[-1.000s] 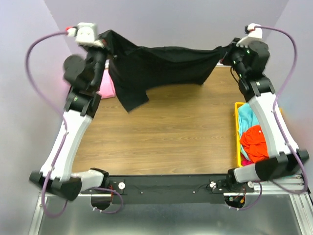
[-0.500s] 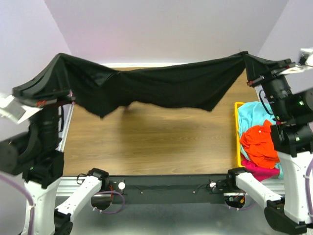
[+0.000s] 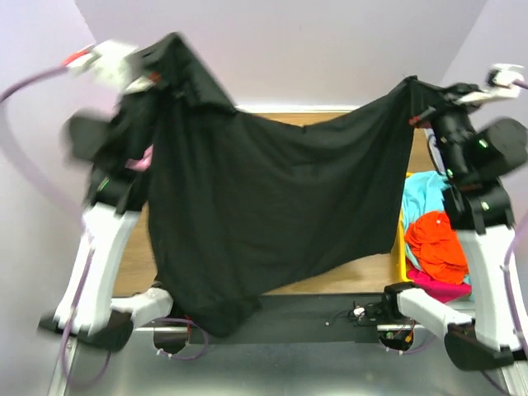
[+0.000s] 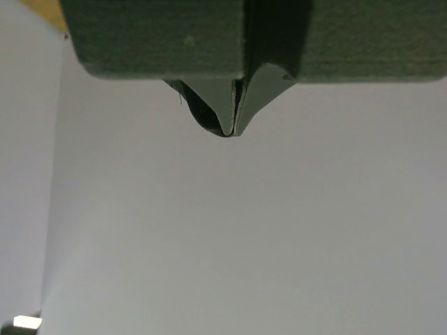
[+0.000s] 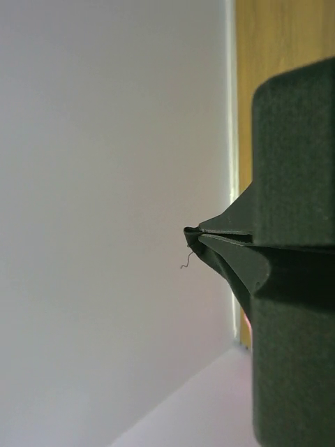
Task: Fold and stack the t-shirts
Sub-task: Flatten the tshirt out
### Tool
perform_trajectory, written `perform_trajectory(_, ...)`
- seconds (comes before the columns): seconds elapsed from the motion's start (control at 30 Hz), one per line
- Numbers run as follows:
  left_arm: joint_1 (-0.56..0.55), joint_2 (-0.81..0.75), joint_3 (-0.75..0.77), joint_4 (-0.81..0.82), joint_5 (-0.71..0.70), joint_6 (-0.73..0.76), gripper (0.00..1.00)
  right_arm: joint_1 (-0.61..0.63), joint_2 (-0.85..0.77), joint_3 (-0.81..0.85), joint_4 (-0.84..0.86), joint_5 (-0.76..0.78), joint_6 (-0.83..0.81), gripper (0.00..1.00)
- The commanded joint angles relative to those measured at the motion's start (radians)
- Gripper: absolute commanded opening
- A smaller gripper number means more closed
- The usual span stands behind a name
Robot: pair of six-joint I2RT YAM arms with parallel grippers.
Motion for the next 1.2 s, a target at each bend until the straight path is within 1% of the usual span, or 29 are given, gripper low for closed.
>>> perform_trajectory(0.0, 0.003, 0.268, 0.011, -0.011, -0.027, 0.026, 0.0, -0.001, 0.149, -0.053, -0.002, 0.188, -0.01, 0.01)
perform_trajectory(0.07, 0.006, 0.36, 0.069, -0.015, -0.052, 0.021, 0.0, -0.002, 0.204, -0.09, 0.036, 0.214, -0.002, 0.01)
perform_trajectory(0.1, 0.018, 0.459, 0.092, -0.027, -0.055, 0.016, 0.0, -0.002, 0.282, -0.1, 0.051, 0.237, -0.002, 0.01)
perform_trajectory(0.13, 0.025, 0.515, 0.124, -0.04, -0.058, 0.016, 0.0, -0.004, 0.324, -0.104, 0.077, 0.253, 0.002, 0.01)
perform_trajectory(0.17, 0.031, 0.578, 0.208, -0.058, -0.056, 0.012, 0.0, -0.005, 0.382, -0.093, 0.09, 0.268, 0.005, 0.01)
perform_trajectory(0.2, 0.046, 0.715, 0.264, -0.081, -0.058, 0.012, 0.0, -0.016, 0.434, -0.081, 0.1, 0.286, 0.009, 0.01)
perform_trajectory(0.23, 0.054, 0.795, 0.329, -0.146, -0.056, 0.006, 0.0, -0.027, 0.49, -0.058, 0.107, 0.29, 0.012, 0.01)
perform_trajectory(0.27, 0.061, 0.881, 0.5, -0.199, -0.058, -0.002, 0.0, -0.044, 0.621, -0.003, 0.116, 0.293, 0.016, 0.01)
perform_trajectory(0.3, 0.069, 0.97, 0.604, -0.249, -0.056, -0.007, 0.1, -0.05, 0.686, 0.04, 0.122, 0.3, 0.016, 0.01)
perform_trajectory(0.33, 0.078, 1.15, 0.709, -0.33, -0.085, -0.008, 0.24, -0.056, 0.765, 0.088, 0.123, 0.307, 0.016, 0.01)
perform_trajectory(0.37, 0.083, 1.231, 0.909, -0.361, -0.085, -0.008, 0.38, -0.064, 0.83, 0.132, 0.12, 0.311, 0.009, 0.02)
perform_trajectory(0.4, 0.084, 1.353, 0.989, -0.383, -0.09, -0.019, 0.72, -0.074, 0.973, 0.253, 0.119, 0.294, -0.005, 0.22)
perform_trajectory(0.43, 0.084, 1.383, 1.043, -0.402, -0.091, -0.024, 0.86, -0.077, 1.028, 0.299, 0.11, 0.284, -0.016, 0.42)
perform_trajectory(0.47, 0.084, 1.388, 1.034, -0.391, -0.087, -0.028, 0.97, -0.084, 1.114, 0.348, 0.085, 0.279, -0.019, 0.8)
perform_trajectory(0.5, 0.084, 1.337, 0.978, -0.361, -0.07, -0.039, 0.99, -0.085, 1.14, 0.407, 0.073, 0.273, -0.022, 0.87)
perform_trajectory(0.53, 0.084, 1.291, 0.892, -0.268, -0.07, -0.042, 0.99, -0.084, 1.154, 0.421, 0.064, 0.274, -0.021, 0.92)
perform_trajectory(0.57, 0.083, 1.242, 0.709, -0.215, -0.07, -0.043, 0.99, -0.085, 1.159, 0.413, 0.056, 0.276, -0.016, 0.94)
perform_trajectory(0.6, 0.083, 1.192, 0.633, -0.172, -0.07, -0.045, 0.98, -0.085, 1.153, 0.401, 0.056, 0.268, -0.008, 1.0)
perform_trajectory(0.63, 0.083, 1.125, 0.543, -0.153, -0.07, -0.048, 0.98, -0.084, 1.128, 0.354, 0.058, 0.261, 0.002, 1.0)
perform_trajectory(0.73, 0.08, 1.014, 0.436, -0.153, -0.078, -0.054, 0.99, -0.084, 1.059, 0.277, 0.058, 0.222, 0.016, 1.0)
perform_trajectory(0.77, 0.077, 0.984, 0.348, -0.153, -0.085, -0.057, 0.98, -0.084, 1.042, 0.218, 0.059, 0.21, 0.024, 1.0)
perform_trajectory(0.83, 0.065, 0.892, 0.251, -0.132, -0.131, -0.069, 0.98, -0.079, 0.984, 0.164, 0.062, 0.169, 0.033, 1.0)
perform_trajectory(0.87, 0.061, 0.862, 0.147, -0.126, -0.142, -0.076, 0.98, -0.071, 0.964, 0.106, 0.064, 0.159, 0.035, 1.0)
perform_trajectory(0.93, 0.057, 0.774, 0.038, -0.095, -0.17, -0.102, 0.98, -0.058, 0.908, 0.046, 0.071, 0.146, 0.033, 1.0)
perform_trajectory(0.97, 0.057, 0.744, -0.074, -0.081, -0.177, -0.115, 0.98, -0.047, 0.889, -0.006, 0.071, 0.136, 0.033, 1.0)
perform_trajectory(1.03, 0.051, 0.649, -0.18, -0.051, -0.202, -0.151, 0.98, -0.033, 0.849, -0.066, 0.083, 0.104, 0.036, 1.0)
perform_trajectory(1.07, 0.045, 0.617, -0.29, -0.037, -0.231, -0.175, 0.98, -0.021, 0.81, -0.129, 0.091, 0.093, 0.045, 1.0)
perform_trajectory(1.13, 0.006, 0.521, -0.445, -0.011, -0.288, -0.192, 0.98, -0.009, 0.765, -0.189, 0.119, 0.072, 0.062, 1.0)
perform_trajectory(1.17, -0.015, 0.491, -0.496, -0.003, -0.318, -0.198, 0.98, -0.002, 0.745, -0.221, 0.126, 0.063, 0.071, 1.0)
